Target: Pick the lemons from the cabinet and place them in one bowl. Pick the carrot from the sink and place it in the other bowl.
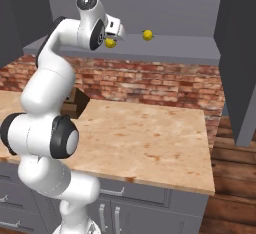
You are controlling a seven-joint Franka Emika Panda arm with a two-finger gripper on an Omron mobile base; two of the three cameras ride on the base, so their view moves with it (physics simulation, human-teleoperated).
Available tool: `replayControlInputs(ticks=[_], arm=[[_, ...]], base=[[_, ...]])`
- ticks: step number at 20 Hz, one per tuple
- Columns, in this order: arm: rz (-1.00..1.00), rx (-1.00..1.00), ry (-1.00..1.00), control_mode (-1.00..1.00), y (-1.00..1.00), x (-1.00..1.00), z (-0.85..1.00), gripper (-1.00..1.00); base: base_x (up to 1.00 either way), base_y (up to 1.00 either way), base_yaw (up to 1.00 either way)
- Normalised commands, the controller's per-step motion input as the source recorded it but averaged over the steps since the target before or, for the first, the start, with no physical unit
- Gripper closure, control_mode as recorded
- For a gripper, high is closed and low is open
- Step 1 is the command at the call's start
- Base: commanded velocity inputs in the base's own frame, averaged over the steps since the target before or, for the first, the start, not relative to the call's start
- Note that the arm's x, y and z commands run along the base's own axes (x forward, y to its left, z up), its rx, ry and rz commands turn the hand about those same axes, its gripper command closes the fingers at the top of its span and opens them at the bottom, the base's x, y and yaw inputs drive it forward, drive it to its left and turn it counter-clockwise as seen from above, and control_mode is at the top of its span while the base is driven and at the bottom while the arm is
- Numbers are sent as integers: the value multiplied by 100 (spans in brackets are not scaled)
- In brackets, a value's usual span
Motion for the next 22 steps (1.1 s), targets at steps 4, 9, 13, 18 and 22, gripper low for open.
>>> replayControlInputs(ticks=[4,9,13,18,22], arm=[[0,0,0,-100,0,0,-2,-100],[0,0,0,-100,0,0,-16,-100],[0,0,0,-100,0,3,-6,-100],[0,0,0,-100,0,22,0,-100],[0,0,0,-100,0,10,0,-100]], base=[[0,0,0],[0,0,0],[0,0,0],[0,0,0],[0,0,0]])
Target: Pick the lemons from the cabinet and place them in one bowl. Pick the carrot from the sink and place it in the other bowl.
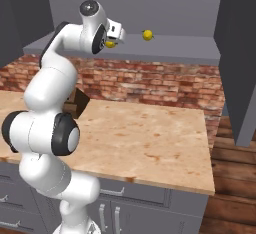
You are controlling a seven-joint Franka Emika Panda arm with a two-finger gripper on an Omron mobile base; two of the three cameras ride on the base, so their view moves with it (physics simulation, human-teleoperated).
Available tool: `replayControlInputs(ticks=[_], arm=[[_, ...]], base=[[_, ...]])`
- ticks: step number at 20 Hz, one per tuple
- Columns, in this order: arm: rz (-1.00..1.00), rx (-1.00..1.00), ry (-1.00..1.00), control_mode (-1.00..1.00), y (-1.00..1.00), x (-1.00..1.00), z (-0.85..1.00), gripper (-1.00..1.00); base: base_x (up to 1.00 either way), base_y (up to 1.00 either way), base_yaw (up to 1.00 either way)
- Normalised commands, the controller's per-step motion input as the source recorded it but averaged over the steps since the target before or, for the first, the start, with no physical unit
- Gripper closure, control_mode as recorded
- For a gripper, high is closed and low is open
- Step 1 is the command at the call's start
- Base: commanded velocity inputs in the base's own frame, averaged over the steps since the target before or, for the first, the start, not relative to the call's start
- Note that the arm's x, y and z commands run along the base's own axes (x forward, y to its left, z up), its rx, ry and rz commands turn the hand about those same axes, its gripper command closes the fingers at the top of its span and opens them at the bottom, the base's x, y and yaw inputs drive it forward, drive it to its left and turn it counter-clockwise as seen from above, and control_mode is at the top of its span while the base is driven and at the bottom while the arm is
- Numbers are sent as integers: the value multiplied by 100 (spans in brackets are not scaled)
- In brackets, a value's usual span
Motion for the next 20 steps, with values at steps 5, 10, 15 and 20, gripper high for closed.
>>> replayControlInputs(ticks=[5,10,15,20], arm=[[0,0,0,-100,-22,0,0,-100],[0,0,0,-100,-26,1,0,-100],[2,0,0,-100,0,16,0,-100],[9,0,0,-100,0,29,0,-100]], base=[[0,0,0],[0,0,0],[0,0,0],[0,0,0]])
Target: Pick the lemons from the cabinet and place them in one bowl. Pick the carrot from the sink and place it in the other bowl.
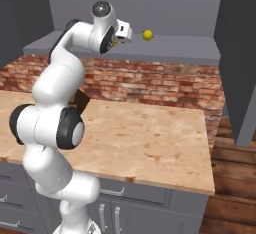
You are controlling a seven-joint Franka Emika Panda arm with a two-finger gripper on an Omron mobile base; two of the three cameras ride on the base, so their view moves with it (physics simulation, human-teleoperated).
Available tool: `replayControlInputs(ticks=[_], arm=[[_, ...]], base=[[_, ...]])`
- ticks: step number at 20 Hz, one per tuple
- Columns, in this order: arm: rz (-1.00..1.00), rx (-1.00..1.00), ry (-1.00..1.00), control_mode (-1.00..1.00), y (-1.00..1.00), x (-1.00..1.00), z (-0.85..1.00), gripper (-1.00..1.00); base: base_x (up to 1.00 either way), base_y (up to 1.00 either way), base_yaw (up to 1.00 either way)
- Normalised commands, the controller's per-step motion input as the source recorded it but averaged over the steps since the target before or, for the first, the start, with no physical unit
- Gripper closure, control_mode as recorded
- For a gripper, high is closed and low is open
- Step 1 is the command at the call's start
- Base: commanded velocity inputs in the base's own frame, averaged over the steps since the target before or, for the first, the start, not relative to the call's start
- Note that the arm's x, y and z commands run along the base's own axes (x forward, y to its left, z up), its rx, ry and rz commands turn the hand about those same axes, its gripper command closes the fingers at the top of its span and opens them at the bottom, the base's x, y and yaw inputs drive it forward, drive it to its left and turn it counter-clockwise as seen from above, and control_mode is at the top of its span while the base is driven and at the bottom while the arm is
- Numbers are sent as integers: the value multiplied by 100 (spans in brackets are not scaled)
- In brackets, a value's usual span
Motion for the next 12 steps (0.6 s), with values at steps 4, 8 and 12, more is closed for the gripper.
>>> replayControlInputs(ticks=[4,8,12], arm=[[6,0,0,-100,5,13,0,-100],[1,0,0,-100,11,0,1,-100],[0,0,0,-100,7,0,6,-100]], base=[[0,0,0],[0,0,0],[0,0,0]])
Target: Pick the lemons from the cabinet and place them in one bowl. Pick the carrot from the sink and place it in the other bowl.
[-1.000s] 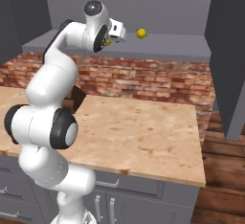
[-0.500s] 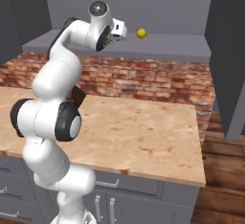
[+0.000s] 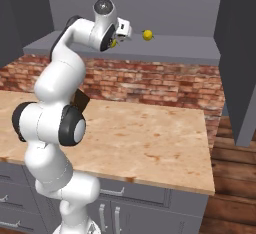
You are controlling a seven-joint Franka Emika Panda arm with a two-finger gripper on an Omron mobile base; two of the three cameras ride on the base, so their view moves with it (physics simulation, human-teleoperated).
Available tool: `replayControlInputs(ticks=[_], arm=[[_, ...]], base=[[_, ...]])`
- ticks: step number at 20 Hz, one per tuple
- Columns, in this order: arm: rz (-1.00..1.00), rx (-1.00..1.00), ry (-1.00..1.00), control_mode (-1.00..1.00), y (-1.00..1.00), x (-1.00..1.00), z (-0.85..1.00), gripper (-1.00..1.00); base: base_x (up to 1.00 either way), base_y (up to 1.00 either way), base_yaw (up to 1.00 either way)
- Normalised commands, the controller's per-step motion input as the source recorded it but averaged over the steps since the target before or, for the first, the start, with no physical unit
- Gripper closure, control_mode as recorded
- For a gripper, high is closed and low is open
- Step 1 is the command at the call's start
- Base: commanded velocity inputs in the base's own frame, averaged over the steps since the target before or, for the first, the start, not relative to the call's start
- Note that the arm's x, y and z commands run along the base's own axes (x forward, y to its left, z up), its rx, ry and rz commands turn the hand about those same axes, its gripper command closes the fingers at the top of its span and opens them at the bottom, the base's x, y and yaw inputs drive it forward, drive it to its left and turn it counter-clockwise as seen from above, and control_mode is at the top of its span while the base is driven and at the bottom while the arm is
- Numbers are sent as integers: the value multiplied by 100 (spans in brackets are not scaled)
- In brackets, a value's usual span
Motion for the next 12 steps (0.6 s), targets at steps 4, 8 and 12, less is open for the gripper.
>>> replayControlInputs(ticks=[4,8,12], arm=[[-3,-2,0,-100,19,0,10,-100],[-2,-3,0,-100,9,-4,20,-100],[0,0,4,-100,3,-18,1,-100]], base=[[0,0,0],[0,0,0],[0,0,0]])
